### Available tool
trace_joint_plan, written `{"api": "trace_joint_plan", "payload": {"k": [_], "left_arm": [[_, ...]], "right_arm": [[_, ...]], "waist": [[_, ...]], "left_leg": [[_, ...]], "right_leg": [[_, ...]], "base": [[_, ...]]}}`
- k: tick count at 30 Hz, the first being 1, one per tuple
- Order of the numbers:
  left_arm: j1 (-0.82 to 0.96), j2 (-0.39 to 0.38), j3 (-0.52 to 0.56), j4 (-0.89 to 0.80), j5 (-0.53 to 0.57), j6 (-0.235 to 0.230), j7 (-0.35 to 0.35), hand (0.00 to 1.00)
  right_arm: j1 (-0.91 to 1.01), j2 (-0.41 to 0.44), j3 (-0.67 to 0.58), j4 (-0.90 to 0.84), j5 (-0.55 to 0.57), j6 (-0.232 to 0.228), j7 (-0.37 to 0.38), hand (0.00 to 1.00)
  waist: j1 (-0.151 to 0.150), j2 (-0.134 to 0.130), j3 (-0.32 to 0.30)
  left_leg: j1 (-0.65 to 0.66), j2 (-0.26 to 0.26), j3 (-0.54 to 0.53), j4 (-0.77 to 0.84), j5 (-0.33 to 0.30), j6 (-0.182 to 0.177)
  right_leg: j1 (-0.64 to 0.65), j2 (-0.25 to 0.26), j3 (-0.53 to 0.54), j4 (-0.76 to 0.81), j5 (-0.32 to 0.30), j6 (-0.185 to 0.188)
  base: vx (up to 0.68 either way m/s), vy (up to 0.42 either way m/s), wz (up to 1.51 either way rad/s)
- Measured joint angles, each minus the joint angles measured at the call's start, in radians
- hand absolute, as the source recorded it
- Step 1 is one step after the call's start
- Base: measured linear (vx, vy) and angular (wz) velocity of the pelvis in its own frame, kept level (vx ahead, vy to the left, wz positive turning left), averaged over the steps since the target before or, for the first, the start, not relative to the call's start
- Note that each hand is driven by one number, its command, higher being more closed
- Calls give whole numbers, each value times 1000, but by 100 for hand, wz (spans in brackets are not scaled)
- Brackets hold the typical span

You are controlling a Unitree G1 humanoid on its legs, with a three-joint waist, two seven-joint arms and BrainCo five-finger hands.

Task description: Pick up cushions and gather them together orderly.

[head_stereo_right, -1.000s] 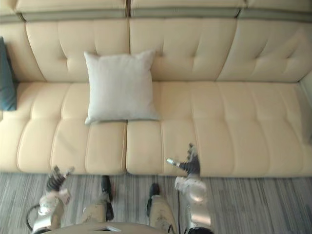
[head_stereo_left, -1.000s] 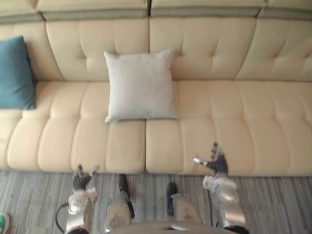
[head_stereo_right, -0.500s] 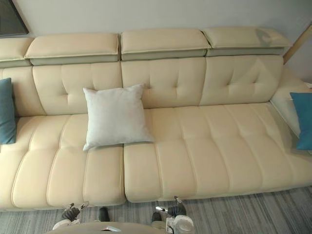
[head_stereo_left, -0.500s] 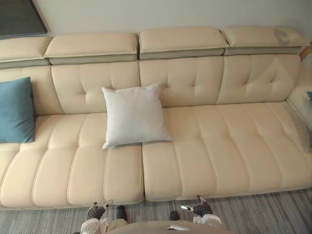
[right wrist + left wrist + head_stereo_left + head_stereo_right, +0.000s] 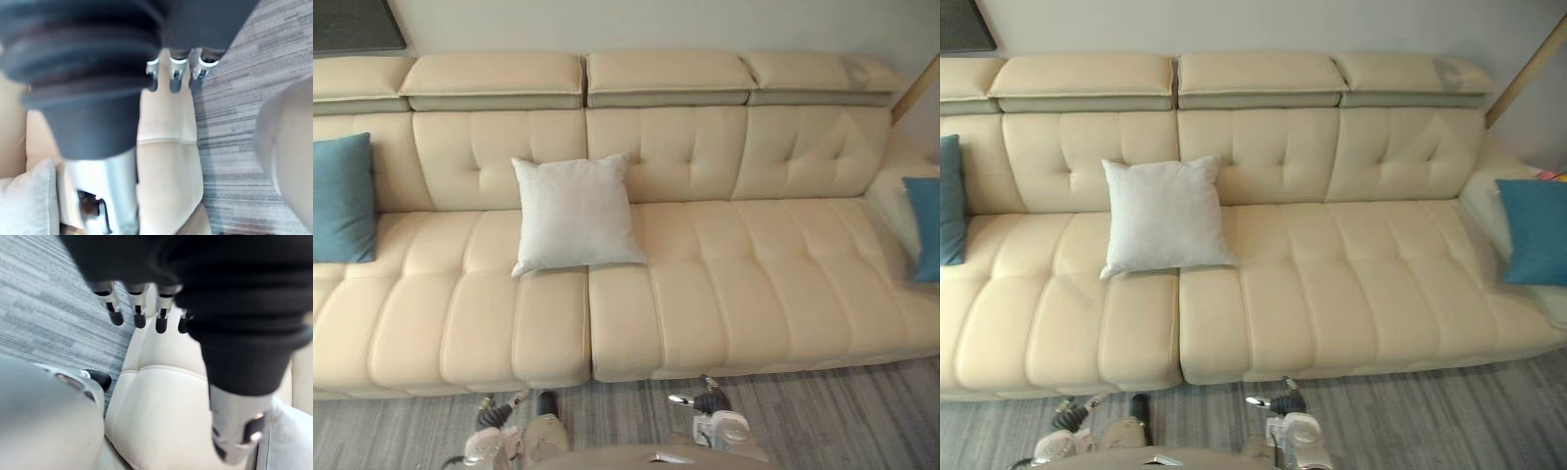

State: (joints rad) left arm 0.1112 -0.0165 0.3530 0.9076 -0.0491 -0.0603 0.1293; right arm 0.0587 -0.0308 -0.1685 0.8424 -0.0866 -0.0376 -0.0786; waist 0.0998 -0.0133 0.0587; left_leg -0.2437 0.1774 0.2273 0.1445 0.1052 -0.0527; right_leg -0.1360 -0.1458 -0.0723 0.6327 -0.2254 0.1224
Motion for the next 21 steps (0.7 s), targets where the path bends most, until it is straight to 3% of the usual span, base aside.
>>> {"api": "trace_joint_plan", "payload": {"k": [3,4,5,7,9,10,12,14,16,19,21], "left_arm": [[-8,12,-32,10,-16,0,18,0],[-11,12,-36,10,-18,0,18,0],[-18,-1,-46,18,-20,0,19,0],[-8,-19,-53,15,-28,-2,20,0],[-7,-21,-61,12,-29,-2,19,0],[-22,-20,-59,4,-28,-3,18,0],[-18,-21,-59,6,-26,-1,18,0],[-18,-30,-38,7,-26,-1,17,0],[-13,-44,-3,7,-26,0,17,0],[-2,-21,1,4,-25,0,17,0],[-3,-18,0,6,-24,0,16,0]], "right_arm": [[-17,-3,18,-1,2,2,-6,0],[-21,1,22,-1,2,2,-10,0],[-21,2,27,-2,2,2,-19,0],[11,0,27,-2,2,3,-30,0],[26,4,25,-3,3,3,-34,0],[26,4,18,-3,6,3,-35,0],[28,-5,2,-3,12,3,-36,0],[34,-5,-2,-3,13,4,-35,0],[25,6,-17,-3,16,5,-35,0],[14,50,-39,1,20,23,-32,0],[9,58,-45,1,20,23,-32,0]], "waist": [[6,-2,6],[6,3,10],[-2,35,28],[-13,55,28],[-22,36,37],[-18,27,42],[-33,27,42],[-36,27,42],[-36,38,45],[-50,-3,31],[-50,-12,22]], "left_leg": [[-52,9,22,-15,64,-28],[-55,14,20,-25,78,-31],[-48,33,5,-44,101,-32],[-31,50,16,-70,101,-23],[-27,53,56,-64,40,-42],[-41,49,73,57,14,-33],[-36,33,64,241,-123,-14],[-14,27,21,361,-277,-27],[-11,15,-13,415,-347,-26],[19,-31,56,302,-324,-20],[23,-59,63,254,-325,-18]], "right_leg": [[48,15,-19,-190,-125,-10],[60,21,-31,-226,-134,-14],[76,40,-56,-243,-117,-24],[88,60,-86,-230,-117,-28],[90,37,-109,-241,-101,-50],[77,15,-101,-242,-84,-52],[61,-9,-87,-242,-67,-37],[30,-12,-41,-244,-40,-17],[14,-4,19,-258,-5,8],[-9,-20,53,-338,84,-4],[-37,-9,33,-390,143,-27]], "base": [[-194,-166,-18],[-242,-163,3],[-283,-105,31],[-267,-92,43],[-153,-19,19],[-201,59,-7],[-182,106,-13],[-157,227,-43],[-132,275,-80],[-143,213,-62],[-139,101,-72]]}}
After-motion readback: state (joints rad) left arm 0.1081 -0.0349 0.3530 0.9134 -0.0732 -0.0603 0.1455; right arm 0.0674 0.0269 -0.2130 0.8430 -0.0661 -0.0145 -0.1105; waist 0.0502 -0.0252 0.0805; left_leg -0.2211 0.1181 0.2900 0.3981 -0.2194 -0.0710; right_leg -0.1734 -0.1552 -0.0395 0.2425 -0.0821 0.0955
